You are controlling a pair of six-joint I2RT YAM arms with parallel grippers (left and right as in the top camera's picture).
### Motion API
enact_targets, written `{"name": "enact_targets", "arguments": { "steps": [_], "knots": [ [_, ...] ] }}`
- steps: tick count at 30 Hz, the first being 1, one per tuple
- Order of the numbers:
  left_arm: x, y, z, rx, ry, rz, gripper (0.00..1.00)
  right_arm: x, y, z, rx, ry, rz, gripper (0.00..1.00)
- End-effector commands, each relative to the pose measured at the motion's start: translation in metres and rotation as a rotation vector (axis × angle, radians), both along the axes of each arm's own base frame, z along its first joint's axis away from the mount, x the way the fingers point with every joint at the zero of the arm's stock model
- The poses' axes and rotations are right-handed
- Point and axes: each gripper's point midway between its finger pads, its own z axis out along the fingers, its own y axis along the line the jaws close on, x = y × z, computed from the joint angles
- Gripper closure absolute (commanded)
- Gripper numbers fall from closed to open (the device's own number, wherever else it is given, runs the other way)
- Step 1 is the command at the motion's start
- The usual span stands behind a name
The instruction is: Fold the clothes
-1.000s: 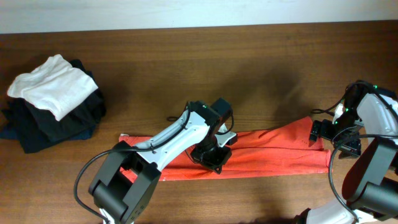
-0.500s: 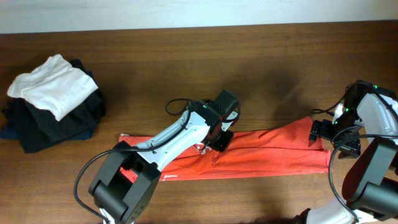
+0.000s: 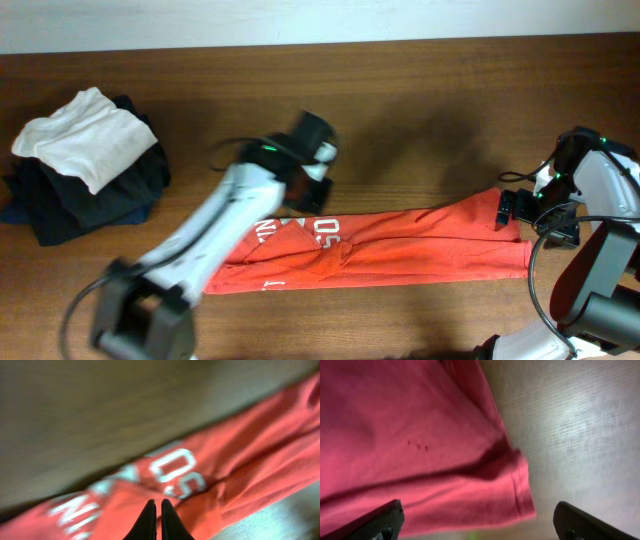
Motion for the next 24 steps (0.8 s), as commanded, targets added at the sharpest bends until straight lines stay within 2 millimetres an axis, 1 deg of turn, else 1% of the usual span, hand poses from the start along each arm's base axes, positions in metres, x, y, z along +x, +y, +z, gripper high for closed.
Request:
{"name": "enact_targets", "arguments": {
  "steps": [1, 2, 4, 5, 8, 9, 11, 14, 15, 17, 21, 23, 24],
  "knots": [
    [0.011, 0.043, 0.052, -0.042, -0.092, 0.125, 0.91, 0.001, 0.000, -0.010, 0.012, -0.035, 0.074, 0.01],
    [0.010, 0.054, 0.057, -0.041, -0.093, 0.152, 0.90, 0.003, -0.001, -0.013, 0.008, -0.047, 0.086, 0.01],
    [0.009, 0.073, 0.063, -0.037, -0.091, 0.201, 0.82, 0.007, -0.002, -0.020, -0.003, -0.073, 0.096, 0.01],
    [0.008, 0.079, 0.064, -0.037, -0.087, 0.224, 0.78, 0.009, -0.002, -0.023, 0.000, -0.087, 0.108, 0.01],
    [0.009, 0.099, 0.065, -0.030, -0.070, 0.285, 0.63, 0.008, -0.001, -0.036, -0.007, -0.104, 0.126, 0.01],
    [0.010, 0.104, 0.064, -0.028, -0.067, 0.302, 0.60, 0.007, -0.001, -0.040, -0.008, -0.106, 0.126, 0.01],
    [0.012, 0.114, 0.064, -0.027, -0.067, 0.330, 0.59, 0.004, 0.001, -0.048, -0.008, -0.108, 0.125, 0.01],
    [0.016, 0.128, 0.064, -0.025, -0.068, 0.373, 0.57, -0.001, 0.011, -0.060, 0.032, -0.123, 0.123, 0.01],
    [0.017, 0.133, 0.064, -0.025, -0.068, 0.387, 0.56, -0.003, 0.016, -0.063, 0.051, -0.129, 0.127, 0.03],
    [0.019, 0.142, 0.064, -0.024, -0.069, 0.412, 0.55, -0.005, 0.024, -0.067, 0.092, -0.143, 0.162, 0.15],
    [0.021, 0.156, 0.064, -0.022, -0.068, 0.453, 0.52, -0.002, 0.025, -0.065, 0.101, -0.155, 0.167, 0.63],
    [0.020, 0.159, 0.064, -0.021, -0.065, 0.462, 0.51, 0.001, 0.023, -0.063, 0.097, -0.162, 0.167, 0.79],
    [0.020, 0.161, 0.063, -0.020, -0.062, 0.468, 0.51, 0.005, 0.021, -0.058, 0.093, -0.167, 0.168, 0.87]
  ]
}}
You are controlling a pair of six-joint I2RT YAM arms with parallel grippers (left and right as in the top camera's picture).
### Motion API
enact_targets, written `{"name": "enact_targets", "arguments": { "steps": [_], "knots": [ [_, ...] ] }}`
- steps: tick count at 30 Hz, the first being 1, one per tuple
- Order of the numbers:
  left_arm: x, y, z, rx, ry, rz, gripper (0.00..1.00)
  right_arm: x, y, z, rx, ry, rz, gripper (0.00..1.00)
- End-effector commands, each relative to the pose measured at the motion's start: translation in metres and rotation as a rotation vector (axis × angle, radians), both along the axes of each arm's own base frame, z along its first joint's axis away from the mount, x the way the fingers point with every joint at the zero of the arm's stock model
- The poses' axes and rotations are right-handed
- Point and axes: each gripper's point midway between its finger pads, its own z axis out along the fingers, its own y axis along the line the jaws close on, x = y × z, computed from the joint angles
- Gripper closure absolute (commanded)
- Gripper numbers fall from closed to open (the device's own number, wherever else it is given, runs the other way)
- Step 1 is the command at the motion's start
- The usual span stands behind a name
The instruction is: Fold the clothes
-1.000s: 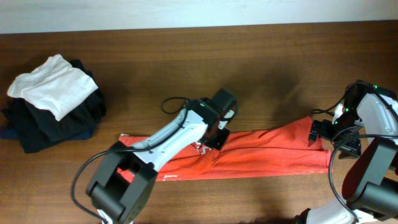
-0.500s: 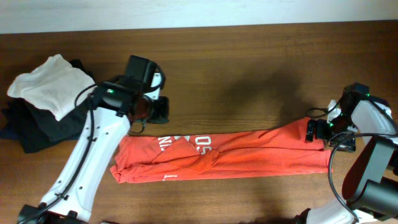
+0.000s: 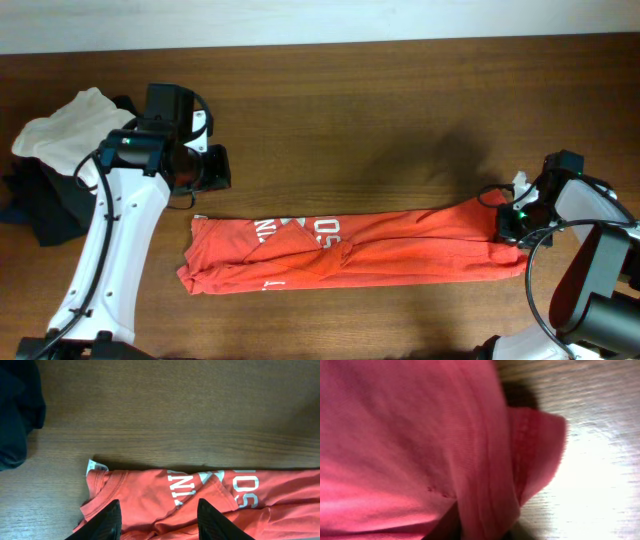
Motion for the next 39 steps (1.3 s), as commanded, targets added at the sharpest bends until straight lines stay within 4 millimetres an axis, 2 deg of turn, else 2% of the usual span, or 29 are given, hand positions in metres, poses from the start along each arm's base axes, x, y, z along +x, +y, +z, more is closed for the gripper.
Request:
{"name": "enact_targets", "arguments": {
  "steps": [1, 2, 4, 8, 10, 13, 15, 19, 20, 26, 34, 37, 39],
  "knots": [
    [0.000, 0.005, 0.007, 0.000, -0.015, 0.020, 0.51, -0.001, 0.003, -0.002, 0.035, 0.020, 0.007, 0.90],
    [0.000, 0.005, 0.007, 0.000, -0.015, 0.020, 0.51, 0.003, 0.001, 0.002, 0.029, 0.015, 0.006, 0.96],
    [0.000, 0.005, 0.007, 0.000, -0.015, 0.020, 0.50, 0.013, -0.008, 0.017, 0.000, 0.009, 0.004, 0.96],
    [0.000, 0.005, 0.007, 0.000, -0.014, 0.020, 0.50, 0.035, -0.032, 0.066, -0.081, -0.001, -0.039, 0.96],
    [0.000, 0.005, 0.007, 0.000, -0.014, 0.020, 0.49, 0.050, -0.036, 0.096, -0.089, -0.038, -0.056, 0.96],
    [0.000, 0.005, 0.007, 0.000, -0.014, 0.020, 0.49, 0.065, -0.026, 0.133, -0.052, -0.088, -0.034, 0.96],
    [0.000, 0.005, 0.007, -0.001, -0.014, 0.020, 0.48, 0.066, -0.013, 0.144, -0.041, -0.081, -0.001, 0.96],
    [-0.001, 0.005, 0.007, -0.001, -0.013, 0.020, 0.45, 0.062, 0.028, 0.144, -0.018, -0.029, 0.108, 0.96],
    [-0.001, 0.005, 0.006, 0.000, -0.012, 0.020, 0.45, 0.060, 0.049, 0.144, -0.010, -0.004, 0.169, 0.96],
    [-0.003, 0.005, 0.006, 0.001, -0.003, 0.020, 0.45, 0.045, 0.117, 0.131, 0.005, 0.070, 0.375, 0.96],
    [-0.003, 0.005, 0.005, 0.001, -0.001, 0.020, 0.44, 0.013, 0.176, 0.086, 0.040, 0.159, 0.434, 0.96],
    [-0.003, 0.005, 0.005, 0.001, -0.001, 0.020, 0.44, 0.012, 0.200, 0.076, 0.107, 0.132, 0.445, 0.95],
    [-0.003, 0.005, 0.005, 0.001, -0.001, 0.020, 0.44, 0.015, 0.207, 0.073, 0.107, 0.114, 0.433, 0.95]
  ]
}}
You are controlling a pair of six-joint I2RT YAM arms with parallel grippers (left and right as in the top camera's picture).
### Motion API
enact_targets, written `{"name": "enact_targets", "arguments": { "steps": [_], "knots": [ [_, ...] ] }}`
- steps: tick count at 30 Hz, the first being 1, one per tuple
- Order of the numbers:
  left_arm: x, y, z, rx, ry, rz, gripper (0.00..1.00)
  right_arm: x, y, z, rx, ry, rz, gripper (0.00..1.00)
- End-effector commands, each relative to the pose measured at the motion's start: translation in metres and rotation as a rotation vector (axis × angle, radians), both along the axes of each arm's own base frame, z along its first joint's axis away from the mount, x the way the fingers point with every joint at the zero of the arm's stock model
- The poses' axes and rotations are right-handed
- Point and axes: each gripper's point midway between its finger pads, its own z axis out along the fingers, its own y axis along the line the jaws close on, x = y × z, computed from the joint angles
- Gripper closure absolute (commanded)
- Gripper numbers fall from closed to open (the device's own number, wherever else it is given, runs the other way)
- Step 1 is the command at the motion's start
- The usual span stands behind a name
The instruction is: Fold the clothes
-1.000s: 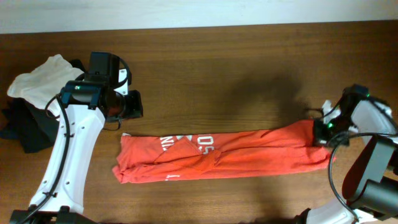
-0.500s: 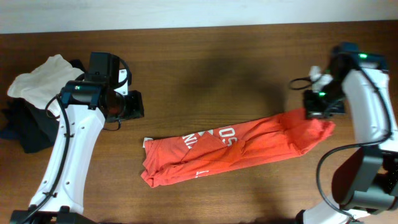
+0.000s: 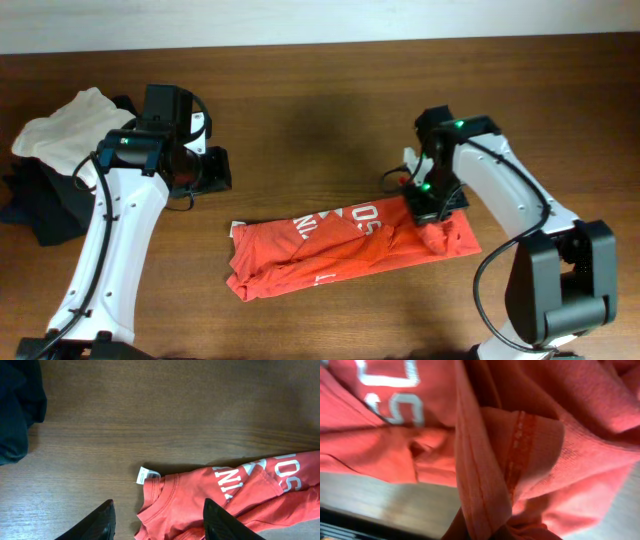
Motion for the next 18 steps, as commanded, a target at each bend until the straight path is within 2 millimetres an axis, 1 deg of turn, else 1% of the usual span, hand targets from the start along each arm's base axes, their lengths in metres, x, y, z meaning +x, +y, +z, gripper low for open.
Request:
{"name": "enact_targets", "arguments": {
  "steps": [1, 2, 6, 9, 10, 11, 13, 18],
  "knots": [
    [0.001, 0.002, 0.007, 0.000, -0.020, 0.013, 0.44, -0.001, 0.024, -0.002, 0.062, -0.009, -0.032, 0.94],
    [0.001, 0.002, 0.007, -0.001, -0.020, 0.013, 0.44, 0.001, 0.026, -0.002, 0.065, -0.017, -0.026, 0.94],
    [0.001, 0.002, 0.007, 0.000, -0.020, 0.013, 0.44, 0.003, 0.033, -0.003, 0.071, -0.035, -0.005, 0.88],
    [0.001, 0.002, 0.007, 0.000, -0.020, 0.013, 0.43, -0.002, 0.039, -0.001, 0.093, -0.017, -0.001, 0.47],
    [0.000, 0.003, 0.007, 0.000, -0.019, 0.013, 0.40, -0.003, 0.041, -0.001, 0.106, -0.011, -0.003, 0.43],
    [0.000, 0.003, 0.007, 0.000, -0.017, 0.013, 0.39, -0.005, 0.044, 0.001, 0.128, 0.000, -0.005, 0.37],
    [-0.002, 0.003, 0.006, 0.000, -0.010, 0.013, 0.38, -0.008, 0.049, 0.003, 0.159, 0.011, 0.001, 0.34],
    [-0.005, 0.003, 0.005, 0.002, 0.006, 0.013, 0.37, -0.008, 0.048, 0.003, 0.156, 0.014, -0.001, 0.34]
  ]
}}
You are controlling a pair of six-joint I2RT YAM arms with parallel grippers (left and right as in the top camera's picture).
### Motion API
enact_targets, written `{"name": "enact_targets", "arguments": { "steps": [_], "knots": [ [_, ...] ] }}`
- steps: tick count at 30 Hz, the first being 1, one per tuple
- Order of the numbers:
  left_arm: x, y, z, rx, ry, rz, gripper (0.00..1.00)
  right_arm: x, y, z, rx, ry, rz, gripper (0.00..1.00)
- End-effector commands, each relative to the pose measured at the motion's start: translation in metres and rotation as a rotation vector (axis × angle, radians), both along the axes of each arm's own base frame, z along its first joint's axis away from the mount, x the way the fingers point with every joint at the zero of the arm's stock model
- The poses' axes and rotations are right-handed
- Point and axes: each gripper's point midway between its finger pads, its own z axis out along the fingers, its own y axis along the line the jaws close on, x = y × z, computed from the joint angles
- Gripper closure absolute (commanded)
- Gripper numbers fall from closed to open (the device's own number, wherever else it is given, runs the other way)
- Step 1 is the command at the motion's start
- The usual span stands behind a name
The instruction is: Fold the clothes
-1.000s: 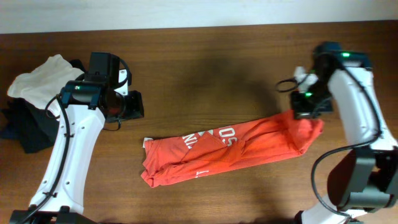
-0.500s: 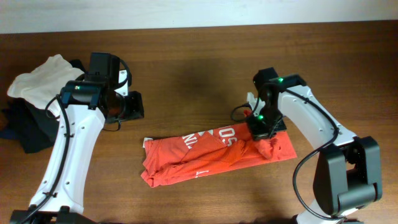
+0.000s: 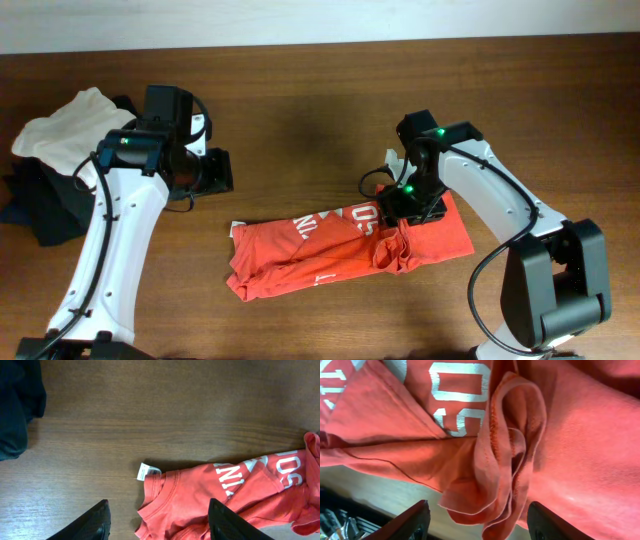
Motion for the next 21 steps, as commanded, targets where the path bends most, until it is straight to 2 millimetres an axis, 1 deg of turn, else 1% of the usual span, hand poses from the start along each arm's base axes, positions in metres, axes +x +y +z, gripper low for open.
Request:
{"name": "enact_targets", "arguments": {
  "steps": [1, 2, 3, 4, 5, 7, 9, 13, 17, 19, 21],
  "knots": [
    [-0.003, 0.003, 0.005, 0.001, -0.005, 0.012, 0.37, -0.005, 0.003, 0.001, 0.010, 0.009, 0.014, 0.34],
    [-0.005, 0.003, 0.003, 0.002, 0.005, 0.012, 0.37, -0.005, 0.000, 0.000, -0.008, 0.007, 0.016, 0.34],
    [-0.010, 0.003, 0.000, 0.004, 0.029, 0.012, 0.37, -0.003, -0.008, -0.002, -0.056, -0.006, 0.015, 0.31],
    [-0.015, 0.004, -0.007, 0.005, 0.052, 0.012, 0.35, 0.000, -0.014, -0.004, -0.091, -0.023, 0.016, 0.29],
    [-0.017, 0.004, -0.010, 0.006, 0.062, 0.012, 0.34, 0.002, -0.015, -0.004, -0.095, -0.032, 0.016, 0.29],
    [-0.021, 0.004, -0.017, 0.007, 0.084, 0.016, 0.34, 0.009, -0.013, -0.005, -0.088, -0.058, 0.015, 0.29],
    [-0.025, 0.004, -0.023, 0.007, 0.104, 0.023, 0.34, 0.021, -0.008, -0.005, -0.070, -0.109, 0.014, 0.30],
    [-0.029, 0.005, -0.030, 0.008, 0.118, 0.023, 0.34, 0.033, -0.003, -0.010, -0.051, -0.145, 0.007, 0.32],
    [-0.029, 0.005, -0.030, 0.009, 0.118, 0.023, 0.34, 0.038, 0.000, -0.025, -0.048, -0.124, -0.010, 0.37],
    [-0.029, 0.005, -0.030, 0.009, 0.118, 0.023, 0.33, 0.038, 0.002, -0.034, -0.041, -0.103, -0.009, 0.41],
    [-0.028, 0.005, -0.030, 0.009, 0.118, 0.023, 0.33, 0.037, 0.003, -0.039, -0.040, -0.086, -0.009, 0.42]
  ]
}}
